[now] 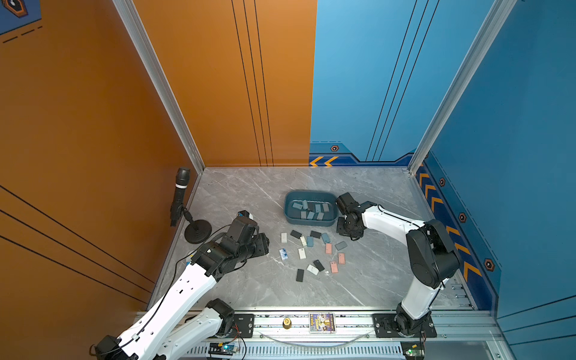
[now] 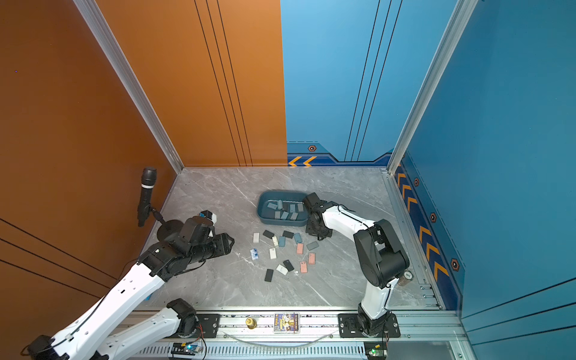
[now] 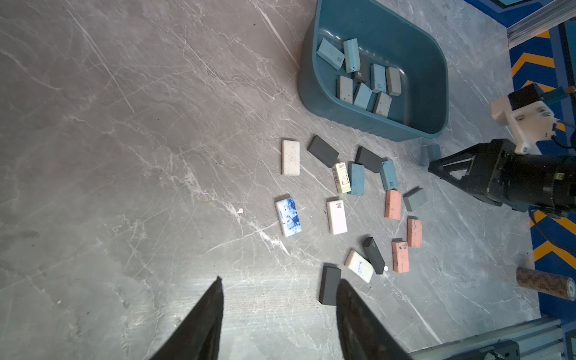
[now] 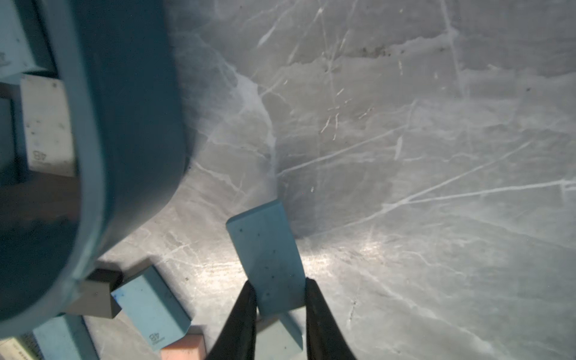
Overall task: Put the eraser in the storage box
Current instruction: Pick up the eraser from the center of the board.
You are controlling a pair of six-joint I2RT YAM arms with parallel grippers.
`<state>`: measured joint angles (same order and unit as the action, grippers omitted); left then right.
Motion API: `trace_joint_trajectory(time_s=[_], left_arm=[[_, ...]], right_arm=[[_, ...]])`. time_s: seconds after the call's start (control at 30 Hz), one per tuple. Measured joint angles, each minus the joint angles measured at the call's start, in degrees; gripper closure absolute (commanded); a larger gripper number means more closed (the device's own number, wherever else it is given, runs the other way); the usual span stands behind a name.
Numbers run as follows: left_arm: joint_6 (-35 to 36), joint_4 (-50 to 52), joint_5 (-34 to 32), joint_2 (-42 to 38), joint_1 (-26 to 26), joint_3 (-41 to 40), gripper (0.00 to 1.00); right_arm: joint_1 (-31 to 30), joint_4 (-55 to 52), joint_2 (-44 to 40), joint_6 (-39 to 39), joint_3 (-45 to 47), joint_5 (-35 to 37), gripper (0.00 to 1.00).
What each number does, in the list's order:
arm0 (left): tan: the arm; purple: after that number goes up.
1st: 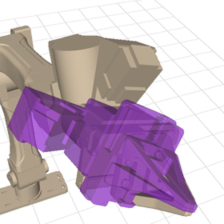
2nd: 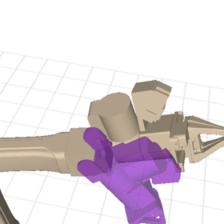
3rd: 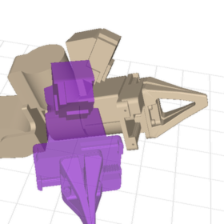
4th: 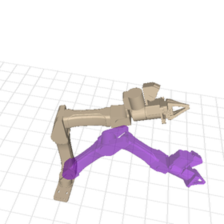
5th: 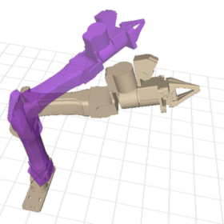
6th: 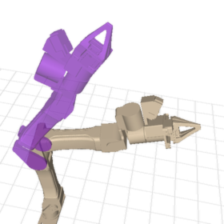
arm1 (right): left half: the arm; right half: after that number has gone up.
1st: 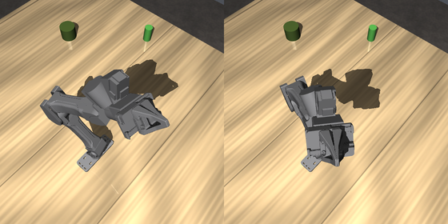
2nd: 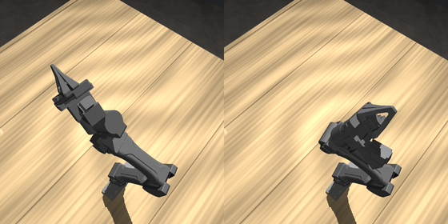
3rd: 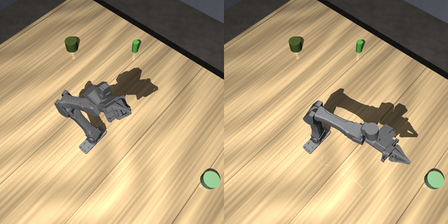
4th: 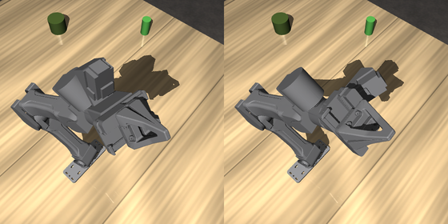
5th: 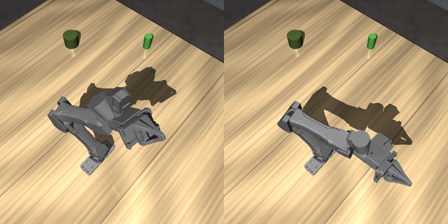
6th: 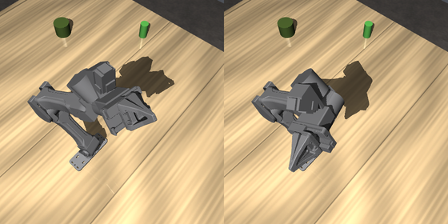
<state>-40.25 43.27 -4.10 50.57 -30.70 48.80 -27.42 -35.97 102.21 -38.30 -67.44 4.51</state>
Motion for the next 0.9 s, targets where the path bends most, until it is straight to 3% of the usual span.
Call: trace_joint_trajectory(time_s=[0.53,0.9], left_arm=[[-0.13,-0.02,-0.02,0.00,0.07,-0.20,0.42],[-0.07,-0.22,0.02,0.00,1.11,-1.46,0.42]], right_arm=[[-0.68,-2.16,-1.22,0.00,-0.26,0.02,0.75],[-3.87,-6.47,-6.75,0.02,-8.68,1.51,0.75]])
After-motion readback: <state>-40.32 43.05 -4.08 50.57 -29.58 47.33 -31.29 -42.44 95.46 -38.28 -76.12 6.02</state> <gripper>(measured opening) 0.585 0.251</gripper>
